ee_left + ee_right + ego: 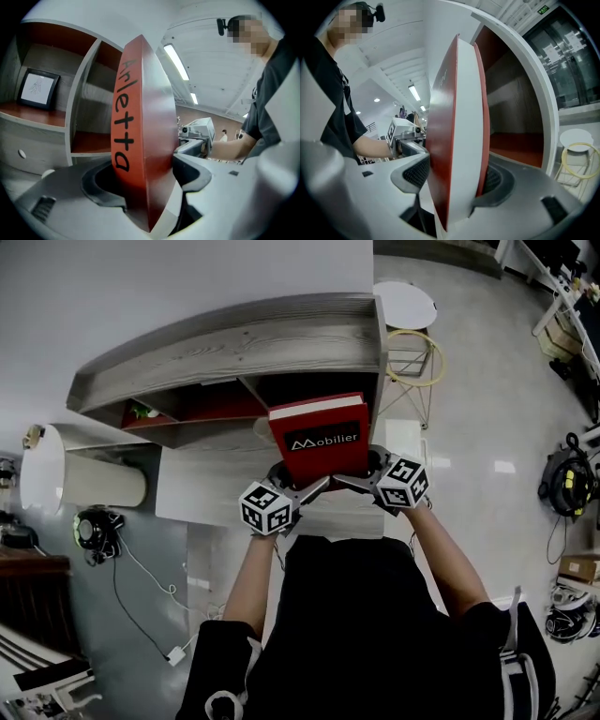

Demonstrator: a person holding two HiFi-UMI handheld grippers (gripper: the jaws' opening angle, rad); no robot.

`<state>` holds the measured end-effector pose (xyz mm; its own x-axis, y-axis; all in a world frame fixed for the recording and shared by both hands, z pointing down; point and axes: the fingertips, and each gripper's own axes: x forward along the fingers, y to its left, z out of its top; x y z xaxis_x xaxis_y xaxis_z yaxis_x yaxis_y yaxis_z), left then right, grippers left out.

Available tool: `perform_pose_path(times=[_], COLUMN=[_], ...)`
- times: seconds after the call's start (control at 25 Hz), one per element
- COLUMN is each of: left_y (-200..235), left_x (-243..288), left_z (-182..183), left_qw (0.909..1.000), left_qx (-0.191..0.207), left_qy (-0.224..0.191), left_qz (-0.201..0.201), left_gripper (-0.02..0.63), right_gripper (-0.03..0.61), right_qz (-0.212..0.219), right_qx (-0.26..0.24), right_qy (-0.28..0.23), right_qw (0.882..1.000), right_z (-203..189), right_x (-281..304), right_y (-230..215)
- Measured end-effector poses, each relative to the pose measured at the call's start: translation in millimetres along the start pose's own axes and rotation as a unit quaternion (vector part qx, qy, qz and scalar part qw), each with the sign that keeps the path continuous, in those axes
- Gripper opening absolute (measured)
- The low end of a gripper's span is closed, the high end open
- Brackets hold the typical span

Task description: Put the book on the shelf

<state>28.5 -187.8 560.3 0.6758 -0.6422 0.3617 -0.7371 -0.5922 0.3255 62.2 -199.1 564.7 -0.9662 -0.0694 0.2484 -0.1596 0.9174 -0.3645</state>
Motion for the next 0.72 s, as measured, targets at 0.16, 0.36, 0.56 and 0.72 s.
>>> perform_pose_path(times=[0.16,0.36,0.56,0.72], left_y=[12.7,32.4,47.4,57.6], left_x=[-1.0,0.7,5.4,11.9], left_z=[8.2,15.9,23.6,30.7], left_qw=[0.9999,0.9998,0.9993,0.9989], left_qx=[0.013,0.007,0.012,0.019], left_qy=[0.005,0.018,0.036,0.041], left_qz=[0.004,0.004,-0.003,-0.014], left_gripper=[0.316,0.325,0.334,0.338], right_gripper=[0.288,0.291,0.291,0.293], right_qz=[-0.021,-0.05,-0.084,-0.109], right_qx=[0.002,0.001,0.006,0.011], right_qy=[-0.008,-0.002,0.001,0.003], right_qw=[1.0,0.999,0.996,0.994], right_z=[7.8,17.4,24.8,30.2], right_x=[6.6,17.3,22.4,24.4], right_y=[-6.4,-18.4,-29.4,-39.7])
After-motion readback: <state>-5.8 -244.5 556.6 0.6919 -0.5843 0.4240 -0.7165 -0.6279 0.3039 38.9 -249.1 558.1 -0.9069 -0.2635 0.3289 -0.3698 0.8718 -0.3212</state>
